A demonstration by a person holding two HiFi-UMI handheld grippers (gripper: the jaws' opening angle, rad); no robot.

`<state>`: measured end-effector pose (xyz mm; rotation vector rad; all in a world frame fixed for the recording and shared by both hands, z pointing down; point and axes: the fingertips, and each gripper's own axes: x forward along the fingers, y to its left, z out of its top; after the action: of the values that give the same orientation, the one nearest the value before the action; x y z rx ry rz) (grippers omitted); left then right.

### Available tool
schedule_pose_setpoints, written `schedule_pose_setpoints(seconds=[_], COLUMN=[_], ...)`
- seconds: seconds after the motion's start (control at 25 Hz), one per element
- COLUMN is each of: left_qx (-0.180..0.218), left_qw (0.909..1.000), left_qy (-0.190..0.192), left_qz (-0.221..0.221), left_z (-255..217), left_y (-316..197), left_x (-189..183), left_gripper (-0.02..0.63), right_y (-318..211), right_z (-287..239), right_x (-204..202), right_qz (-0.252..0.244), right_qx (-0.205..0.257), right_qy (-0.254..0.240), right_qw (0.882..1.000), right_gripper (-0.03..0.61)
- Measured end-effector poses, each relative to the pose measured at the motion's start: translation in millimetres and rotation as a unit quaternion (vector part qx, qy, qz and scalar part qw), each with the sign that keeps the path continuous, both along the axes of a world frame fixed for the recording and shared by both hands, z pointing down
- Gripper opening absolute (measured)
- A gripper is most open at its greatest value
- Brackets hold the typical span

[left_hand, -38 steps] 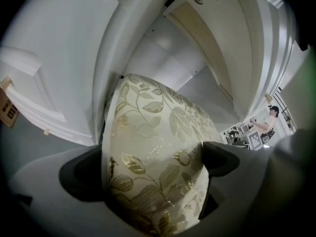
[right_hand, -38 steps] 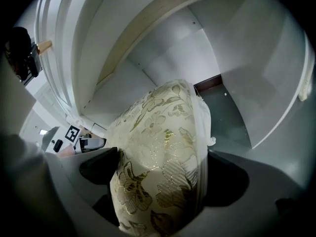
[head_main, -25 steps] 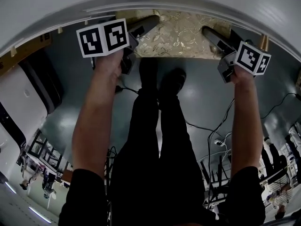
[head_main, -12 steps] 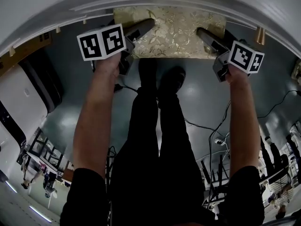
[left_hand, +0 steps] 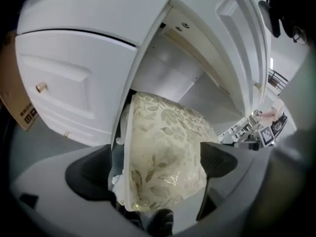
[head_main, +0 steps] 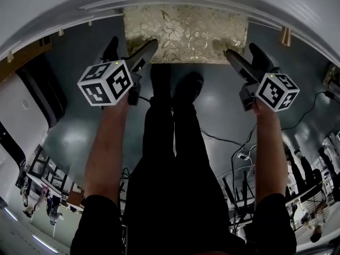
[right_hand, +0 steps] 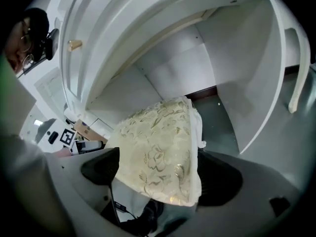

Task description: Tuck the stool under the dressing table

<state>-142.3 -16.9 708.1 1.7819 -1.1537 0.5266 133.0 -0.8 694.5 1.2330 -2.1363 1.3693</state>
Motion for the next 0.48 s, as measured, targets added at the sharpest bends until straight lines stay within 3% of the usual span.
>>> schedule_pose_setpoints(seconds=[0.08,0.16,0.32,0.36,0.44,0.48], left_qx=[-0.009,-0.012,-0.024,-0.027,-0.029,-0.03], left_qw=[0.9998,0.9995,0.9993,0.9992,0.9993,0.9993], left_qy=[0.013,0.013,0.005,0.008,0.009,0.006], left_qz=[-0.016,-0.026,-0.028,-0.027,-0.023,-0.02], left_z=[-1,-2,3,3,4,4], left_y=[15,28,47,50,54,54], left_x=[-2,-6,-13,-13,-12,-11], left_gripper=[0.512,0.361,0.289,0.262,0.238,0.238], right_y=[12,21,32,35,41,44], right_z=[-1,-2,-5,-5,-2,2], right_x=[1,2,0,0,5,8], right_qz=[-0.008,-0.007,-0.006,-0.007,-0.008,-0.008], right_qx=[-0.004,-0.008,-0.01,-0.009,-0.016,-0.026], right_qy=[0.013,0.014,0.009,0.013,0.03,0.041], right_qw=[1.0,1.0,1.0,1.0,0.999,0.999], right_gripper=[0.517,0.512,0.46,0.41,0.131,0.1])
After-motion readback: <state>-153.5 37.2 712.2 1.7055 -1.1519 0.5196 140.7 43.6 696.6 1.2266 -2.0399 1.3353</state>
